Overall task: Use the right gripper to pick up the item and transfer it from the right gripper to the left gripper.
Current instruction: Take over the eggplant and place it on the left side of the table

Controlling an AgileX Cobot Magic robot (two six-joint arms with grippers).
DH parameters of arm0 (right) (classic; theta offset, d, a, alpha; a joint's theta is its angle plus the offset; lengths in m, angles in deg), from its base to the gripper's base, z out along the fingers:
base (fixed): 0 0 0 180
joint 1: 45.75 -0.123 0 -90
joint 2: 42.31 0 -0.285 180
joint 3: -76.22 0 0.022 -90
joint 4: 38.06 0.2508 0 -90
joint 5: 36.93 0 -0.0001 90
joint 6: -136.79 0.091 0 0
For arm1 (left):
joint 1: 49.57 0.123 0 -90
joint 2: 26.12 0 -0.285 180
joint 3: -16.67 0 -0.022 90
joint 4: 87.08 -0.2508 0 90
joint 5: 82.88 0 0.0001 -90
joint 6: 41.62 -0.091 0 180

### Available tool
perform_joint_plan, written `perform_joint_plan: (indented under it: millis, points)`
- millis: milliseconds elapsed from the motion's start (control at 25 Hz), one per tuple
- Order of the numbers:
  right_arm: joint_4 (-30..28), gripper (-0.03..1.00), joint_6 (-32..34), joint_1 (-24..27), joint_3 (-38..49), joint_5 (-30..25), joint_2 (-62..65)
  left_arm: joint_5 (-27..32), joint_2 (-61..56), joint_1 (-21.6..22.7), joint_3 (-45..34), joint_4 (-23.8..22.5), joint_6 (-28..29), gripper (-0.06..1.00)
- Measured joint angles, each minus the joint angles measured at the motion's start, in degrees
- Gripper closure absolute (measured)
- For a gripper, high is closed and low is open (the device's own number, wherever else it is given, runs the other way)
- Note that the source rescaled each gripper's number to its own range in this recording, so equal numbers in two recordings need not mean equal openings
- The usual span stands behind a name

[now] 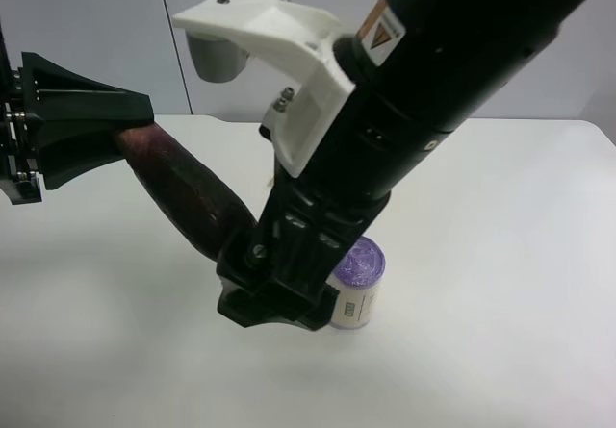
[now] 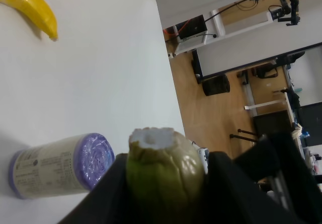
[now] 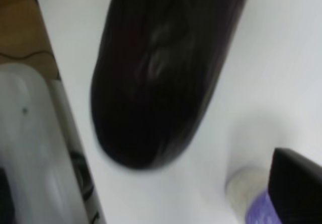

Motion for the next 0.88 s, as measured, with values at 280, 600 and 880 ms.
perform_joint_plan:
  millis: [280, 600, 880]
  points:
    - [-1.4, -0.03, 7.4, 0.0, 0.0, -12.4, 7.2, 0.0, 0.0, 0.0, 0.0, -0.1, 0.0, 0.93]
    - [-1.5, -0.03, 14.2, 0.0, 0.0, -13.4, 17.4, 0.0, 0.0, 0.0, 0.0, -0.1, 0.0, 0.93]
    - [-2.3, -0.03, 16.0, 0.0, 10.2, -13.4, 32.4, 0.1, 0.0, 0.0, 0.0, -0.2, 0.0, 0.93]
